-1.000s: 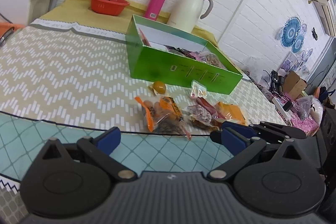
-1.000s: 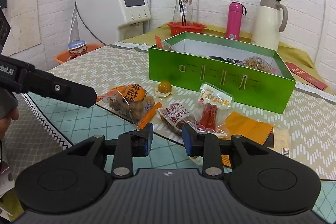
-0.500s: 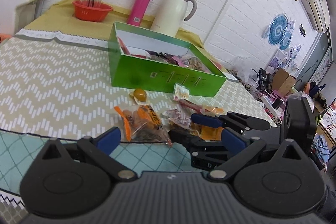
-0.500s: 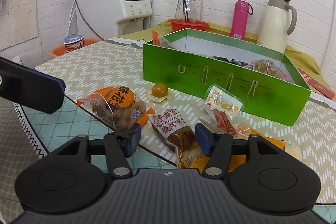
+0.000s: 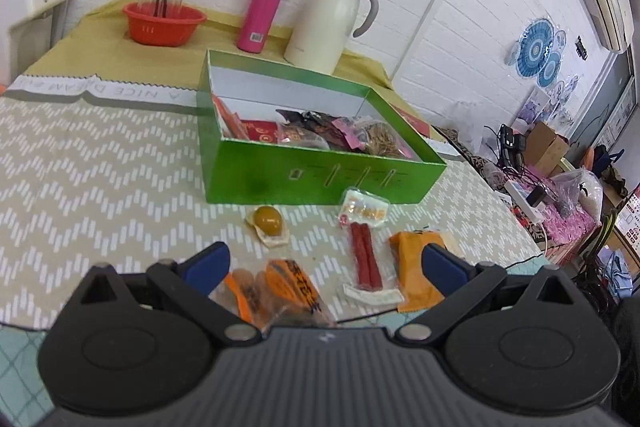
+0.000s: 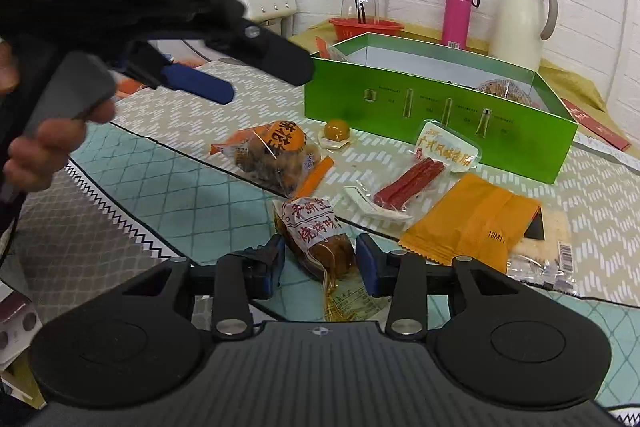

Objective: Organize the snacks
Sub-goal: 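Grasp the round orange candy with the left gripper while the right lifts its packet, then lower the candy and the brown packet into the green box and open both grippers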

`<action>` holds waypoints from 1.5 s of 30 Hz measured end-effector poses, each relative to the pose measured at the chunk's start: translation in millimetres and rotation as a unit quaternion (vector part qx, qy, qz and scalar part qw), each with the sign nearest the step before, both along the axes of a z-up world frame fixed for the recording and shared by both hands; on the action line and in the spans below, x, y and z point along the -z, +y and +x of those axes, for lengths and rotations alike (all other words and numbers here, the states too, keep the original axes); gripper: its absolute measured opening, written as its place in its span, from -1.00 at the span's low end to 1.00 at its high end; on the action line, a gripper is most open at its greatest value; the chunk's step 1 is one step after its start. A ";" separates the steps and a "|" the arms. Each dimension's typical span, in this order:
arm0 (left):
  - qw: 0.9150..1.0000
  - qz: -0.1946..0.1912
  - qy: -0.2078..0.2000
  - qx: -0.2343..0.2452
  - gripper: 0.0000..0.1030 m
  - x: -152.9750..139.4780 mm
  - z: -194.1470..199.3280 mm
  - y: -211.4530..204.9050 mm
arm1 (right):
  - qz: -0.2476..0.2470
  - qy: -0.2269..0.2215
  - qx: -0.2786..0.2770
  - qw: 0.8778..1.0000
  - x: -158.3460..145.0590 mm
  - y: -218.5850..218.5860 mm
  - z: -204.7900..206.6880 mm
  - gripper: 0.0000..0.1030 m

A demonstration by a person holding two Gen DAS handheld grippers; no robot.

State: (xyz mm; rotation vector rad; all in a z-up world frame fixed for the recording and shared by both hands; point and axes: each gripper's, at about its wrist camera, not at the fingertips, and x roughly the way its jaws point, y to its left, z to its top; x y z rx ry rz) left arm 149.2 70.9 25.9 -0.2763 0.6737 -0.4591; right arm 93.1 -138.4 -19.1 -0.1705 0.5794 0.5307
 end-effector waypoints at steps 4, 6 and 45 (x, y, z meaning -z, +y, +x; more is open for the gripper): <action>0.999 0.011 0.049 -0.001 0.62 9.9 49.6 -3.7 | 0.006 0.001 0.001 1.000 0.9 0.0 -0.5 0.36; 0.997 0.013 0.081 0.008 0.33 17.9 68.2 -7.1 | 0.009 0.000 0.001 1.000 0.8 -0.9 0.4 0.36; 0.998 0.067 -0.015 0.004 -0.51 -47.6 56.5 -20.4 | 0.046 -0.097 0.016 0.994 -59.2 -12.0 18.3 0.27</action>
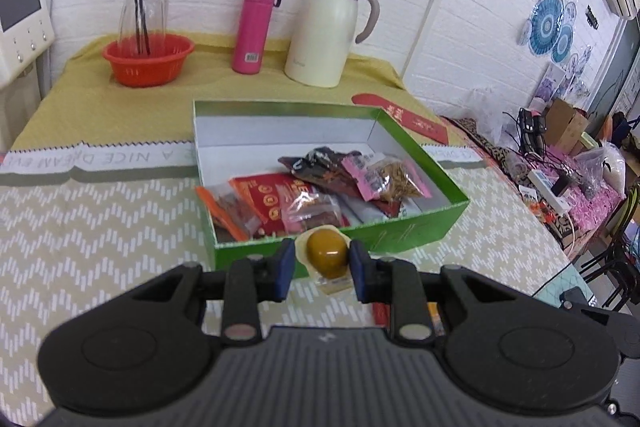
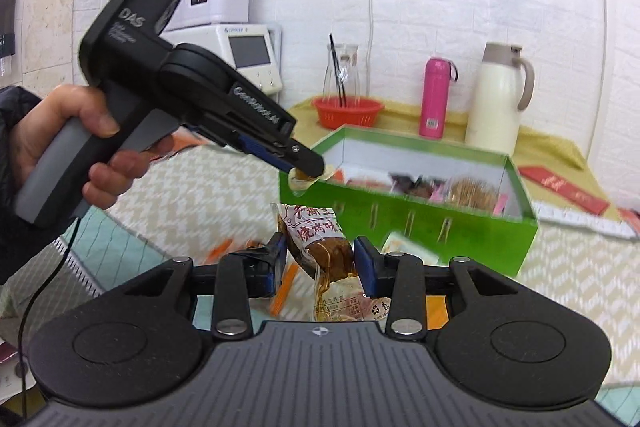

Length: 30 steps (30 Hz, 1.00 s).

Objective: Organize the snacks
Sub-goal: 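Lower the candy and the brown packet into the green box and open both grippers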

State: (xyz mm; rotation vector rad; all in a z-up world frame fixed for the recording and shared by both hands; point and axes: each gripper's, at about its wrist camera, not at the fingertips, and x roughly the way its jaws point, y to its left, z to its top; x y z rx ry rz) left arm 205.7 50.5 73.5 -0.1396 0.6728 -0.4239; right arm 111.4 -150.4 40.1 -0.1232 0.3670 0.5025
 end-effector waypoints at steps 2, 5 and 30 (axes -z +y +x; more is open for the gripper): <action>1.000 -0.009 -0.003 -0.011 -0.51 -6.3 6.9 5.4 | 0.001 -0.011 0.006 1.000 -6.9 -0.4 12.7 0.27; 0.999 -0.016 -0.003 -0.028 -0.51 -10.1 18.4 12.0 | 0.011 -0.020 0.015 1.000 -15.9 -0.9 36.8 0.27; 0.997 0.010 0.041 -0.059 -0.48 30.5 107.4 7.8 | -0.005 0.003 0.041 0.999 11.4 13.4 168.8 0.32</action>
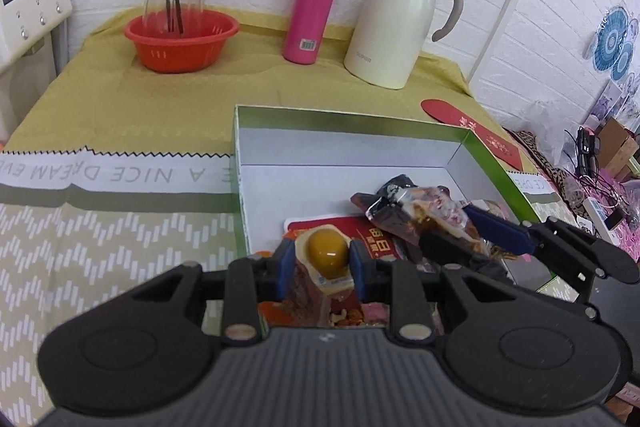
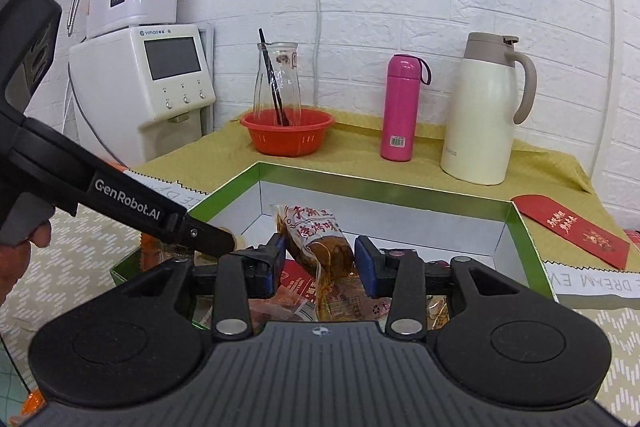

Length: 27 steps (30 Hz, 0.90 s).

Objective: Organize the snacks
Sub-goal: 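Lower the candy and the brown packet into the green box and open both grippers, then move both grippers back toward the remaining snack packets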

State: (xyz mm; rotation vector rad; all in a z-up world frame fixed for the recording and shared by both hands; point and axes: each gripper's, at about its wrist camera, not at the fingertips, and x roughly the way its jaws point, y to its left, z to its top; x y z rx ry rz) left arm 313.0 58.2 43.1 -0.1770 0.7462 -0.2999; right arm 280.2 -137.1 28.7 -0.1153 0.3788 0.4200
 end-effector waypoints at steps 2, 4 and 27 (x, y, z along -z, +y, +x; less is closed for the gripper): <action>1.000 -0.010 -0.014 0.000 -0.44 -1.4 -2.5 2.1 | -0.011 0.011 -0.016 1.000 5.5 2.2 3.0 0.51; 0.999 -0.030 -0.033 -0.003 0.47 -5.2 -9.1 6.6 | -0.017 0.006 -0.016 1.000 7.5 2.2 -0.9 1.00; 0.995 0.012 -0.096 -0.039 0.79 -41.8 -96.4 -8.2 | 0.005 -0.036 0.014 0.999 -24.9 -17.7 -75.2 1.00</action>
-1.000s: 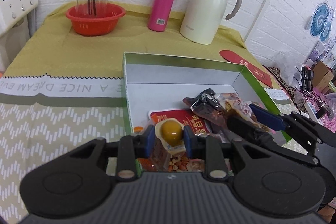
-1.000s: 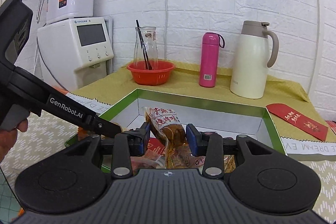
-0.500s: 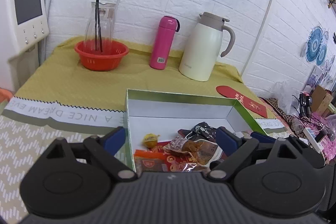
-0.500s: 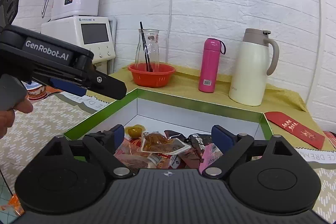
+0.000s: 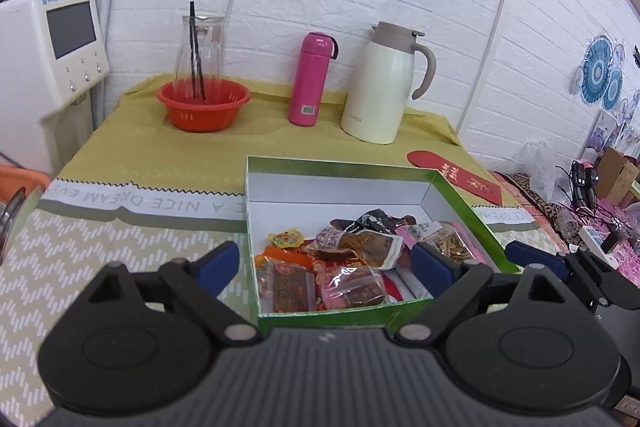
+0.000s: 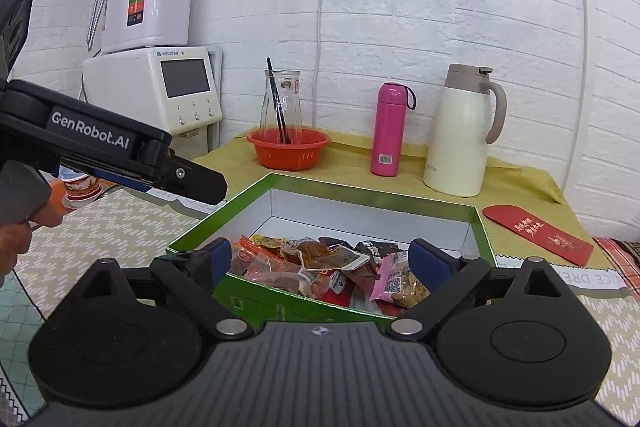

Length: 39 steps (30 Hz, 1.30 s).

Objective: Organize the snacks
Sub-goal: 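Move both grippers back toward the remaining snack packets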

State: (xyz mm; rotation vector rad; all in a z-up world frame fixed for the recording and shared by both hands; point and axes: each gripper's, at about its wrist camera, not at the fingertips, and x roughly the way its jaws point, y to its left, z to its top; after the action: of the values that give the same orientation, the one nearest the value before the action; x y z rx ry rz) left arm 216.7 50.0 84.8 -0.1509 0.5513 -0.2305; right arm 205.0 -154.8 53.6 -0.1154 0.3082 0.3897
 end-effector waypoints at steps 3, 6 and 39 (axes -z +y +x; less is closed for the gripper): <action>1.000 0.009 -0.005 0.005 0.79 -3.4 -14.5 -5.4 | 0.001 -0.006 0.001 1.000 -3.9 -1.3 -14.6 1.00; 1.000 0.016 -0.008 0.011 0.79 -5.7 -29.2 -10.9 | -0.001 -0.012 0.001 1.000 -7.7 -4.2 -28.3 1.00; 0.993 -0.013 0.073 0.088 0.79 78.7 -152.2 -4.9 | 0.006 0.093 0.096 0.991 67.3 -30.2 -76.3 1.00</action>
State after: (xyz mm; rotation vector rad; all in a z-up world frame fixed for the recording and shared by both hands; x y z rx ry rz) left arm 64.5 45.1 6.1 -0.1458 0.7072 -0.4005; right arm 128.7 -185.0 -13.8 -0.0366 0.4971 0.2115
